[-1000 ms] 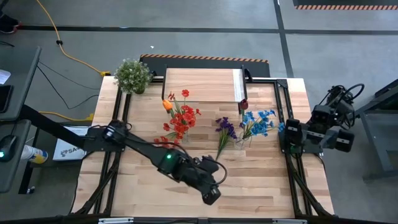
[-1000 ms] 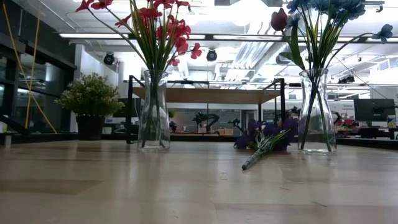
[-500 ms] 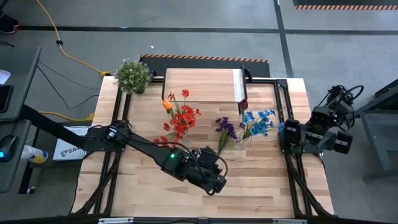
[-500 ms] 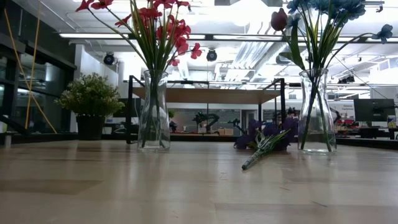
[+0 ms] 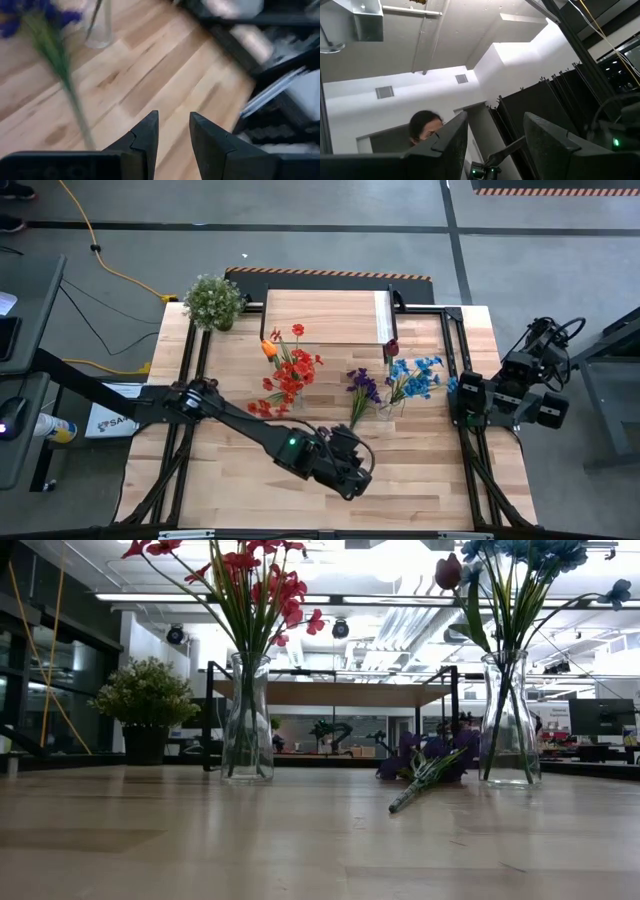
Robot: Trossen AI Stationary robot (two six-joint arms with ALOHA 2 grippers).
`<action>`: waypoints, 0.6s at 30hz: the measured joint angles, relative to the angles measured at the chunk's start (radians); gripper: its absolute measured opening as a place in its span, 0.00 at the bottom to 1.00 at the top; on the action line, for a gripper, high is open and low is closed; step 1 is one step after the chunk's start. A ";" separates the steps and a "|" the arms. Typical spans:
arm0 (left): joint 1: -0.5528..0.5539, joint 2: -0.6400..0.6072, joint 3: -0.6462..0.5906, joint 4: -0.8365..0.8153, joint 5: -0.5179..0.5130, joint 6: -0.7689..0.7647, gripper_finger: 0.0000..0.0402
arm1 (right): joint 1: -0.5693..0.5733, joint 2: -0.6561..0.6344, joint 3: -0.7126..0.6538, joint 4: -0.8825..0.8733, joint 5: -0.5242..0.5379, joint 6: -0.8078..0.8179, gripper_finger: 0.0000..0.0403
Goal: Pick and place flowers into a vace then onto a shelf
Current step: Put the violet flowers into the right transparent vase
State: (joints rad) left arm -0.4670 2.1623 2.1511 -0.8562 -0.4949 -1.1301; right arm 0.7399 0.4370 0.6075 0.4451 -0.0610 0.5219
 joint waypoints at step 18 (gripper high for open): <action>-0.133 0.014 0.001 -0.006 -0.105 -0.093 0.36 | 0.000 0.000 0.000 -0.002 -0.018 0.005 0.46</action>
State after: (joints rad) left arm -0.6005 2.1764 2.1517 -0.8623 -0.5995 -1.2231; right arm 0.7399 0.4370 0.6075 0.4427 -0.0792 0.5270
